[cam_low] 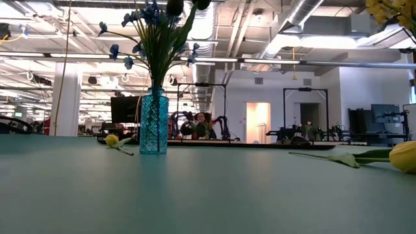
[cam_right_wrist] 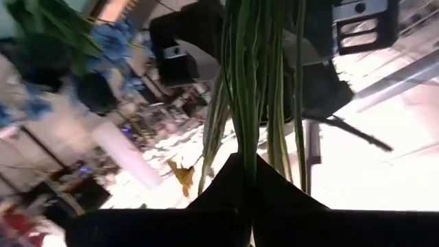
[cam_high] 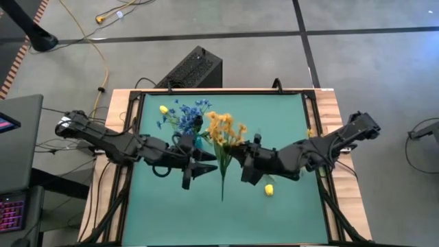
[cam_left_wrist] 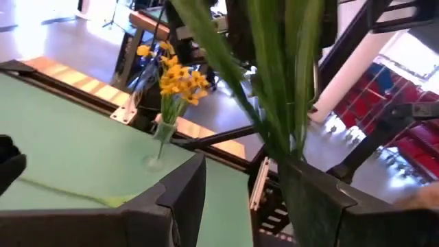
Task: Sort flowers into vase by color
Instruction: Put the yellow flowers into the transparent vase
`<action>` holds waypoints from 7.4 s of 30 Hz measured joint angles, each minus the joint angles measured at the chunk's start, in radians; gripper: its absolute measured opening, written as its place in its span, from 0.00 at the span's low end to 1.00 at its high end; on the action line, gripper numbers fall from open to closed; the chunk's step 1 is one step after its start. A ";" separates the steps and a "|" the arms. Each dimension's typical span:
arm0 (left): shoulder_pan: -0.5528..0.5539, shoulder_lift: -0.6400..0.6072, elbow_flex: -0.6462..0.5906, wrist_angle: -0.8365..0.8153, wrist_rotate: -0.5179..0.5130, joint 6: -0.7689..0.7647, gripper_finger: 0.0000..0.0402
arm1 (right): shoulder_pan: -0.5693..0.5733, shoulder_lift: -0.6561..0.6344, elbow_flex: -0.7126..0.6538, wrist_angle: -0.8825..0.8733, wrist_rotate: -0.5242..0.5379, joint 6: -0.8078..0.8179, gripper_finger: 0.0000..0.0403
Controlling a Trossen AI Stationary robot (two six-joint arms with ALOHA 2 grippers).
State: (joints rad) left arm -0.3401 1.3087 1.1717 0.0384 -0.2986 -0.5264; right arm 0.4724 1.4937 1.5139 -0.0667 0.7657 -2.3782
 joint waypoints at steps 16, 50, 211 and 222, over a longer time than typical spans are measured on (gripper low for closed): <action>0.011 0.002 -0.001 0.092 0.130 0.116 0.42 | -0.092 0.000 0.000 0.137 -0.066 -0.156 0.07; -0.040 -0.076 -0.003 0.062 -0.159 0.339 0.00 | -0.096 -0.050 0.001 -0.222 0.111 1.114 0.44; -0.118 0.121 -0.277 0.357 -0.049 0.828 0.59 | 0.736 -0.236 -0.111 -1.504 0.066 3.757 0.11; -0.108 0.122 -0.277 0.369 -0.048 0.821 0.59 | 0.728 -0.306 0.022 -1.498 0.349 3.664 0.11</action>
State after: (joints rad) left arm -0.4484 1.4303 0.8948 0.4070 -0.3468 0.2947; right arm 1.2005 1.1879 1.5354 -1.5643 1.1150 1.2862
